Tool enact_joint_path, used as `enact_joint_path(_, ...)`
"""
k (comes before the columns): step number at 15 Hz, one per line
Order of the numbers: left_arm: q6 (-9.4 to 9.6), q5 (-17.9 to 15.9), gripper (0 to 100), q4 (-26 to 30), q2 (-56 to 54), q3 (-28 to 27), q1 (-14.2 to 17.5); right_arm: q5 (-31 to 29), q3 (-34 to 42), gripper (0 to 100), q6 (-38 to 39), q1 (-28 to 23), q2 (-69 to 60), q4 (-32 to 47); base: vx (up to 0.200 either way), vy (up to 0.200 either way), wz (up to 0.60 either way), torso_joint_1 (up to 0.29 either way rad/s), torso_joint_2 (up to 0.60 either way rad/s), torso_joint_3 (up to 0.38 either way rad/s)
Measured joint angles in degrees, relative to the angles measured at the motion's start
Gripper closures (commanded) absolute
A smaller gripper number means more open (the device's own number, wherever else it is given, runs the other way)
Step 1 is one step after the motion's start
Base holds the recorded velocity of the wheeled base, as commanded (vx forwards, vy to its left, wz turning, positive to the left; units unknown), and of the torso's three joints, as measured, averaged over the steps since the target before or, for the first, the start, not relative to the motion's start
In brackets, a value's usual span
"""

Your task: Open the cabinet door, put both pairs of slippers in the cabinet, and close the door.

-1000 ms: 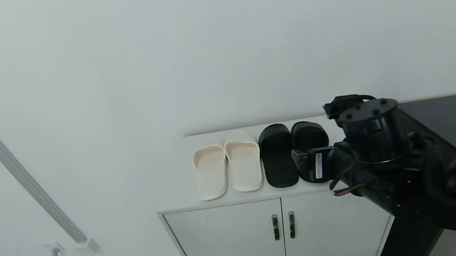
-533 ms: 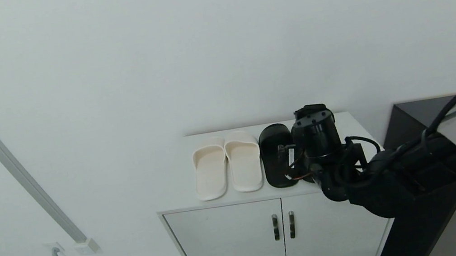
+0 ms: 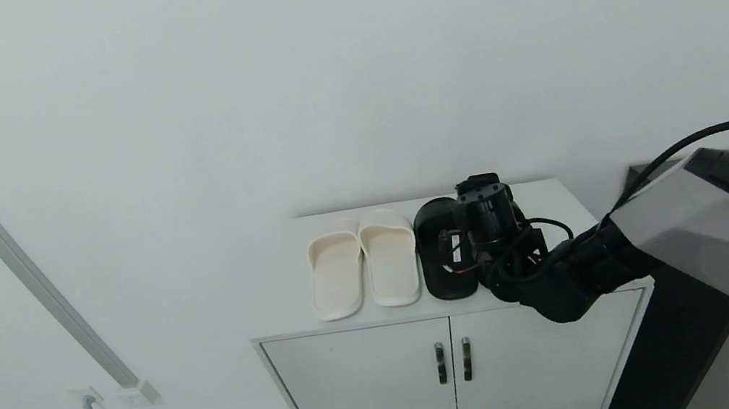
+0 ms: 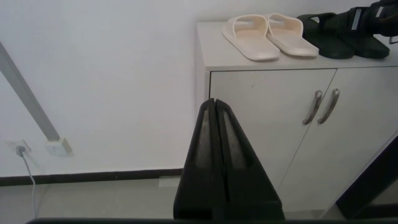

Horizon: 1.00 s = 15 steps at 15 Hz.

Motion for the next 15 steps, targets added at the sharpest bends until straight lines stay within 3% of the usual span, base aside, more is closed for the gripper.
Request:
enact_joint_path(8, 0.00, -0.02, 100, 0.00, 0.00, 0.00, -0.05, 0.39, -11.45, 0, -1.87, -3.32, 7.74, 0.55, 0.000, 0.000, 0.00, 0.000, 0.00, 0.000)
enact_joint_path(9, 0.02, -0.02, 100, -0.02, 0.00, 0.00, -0.05, 0.39, -12.52, 100, -1.89, -3.43, 8.37, 0.57, 0.000, 0.000, 0.00, 0.000, 0.00, 0.000)
enact_joint_path(15, 0.02, 0.00, 100, -0.02, 0.00, 0.00, 0.00, -0.07, -13.62, 100, -2.39, -3.56, 9.84, 0.22, 0.000, 0.000, 0.00, 0.000, 0.00, 0.000)
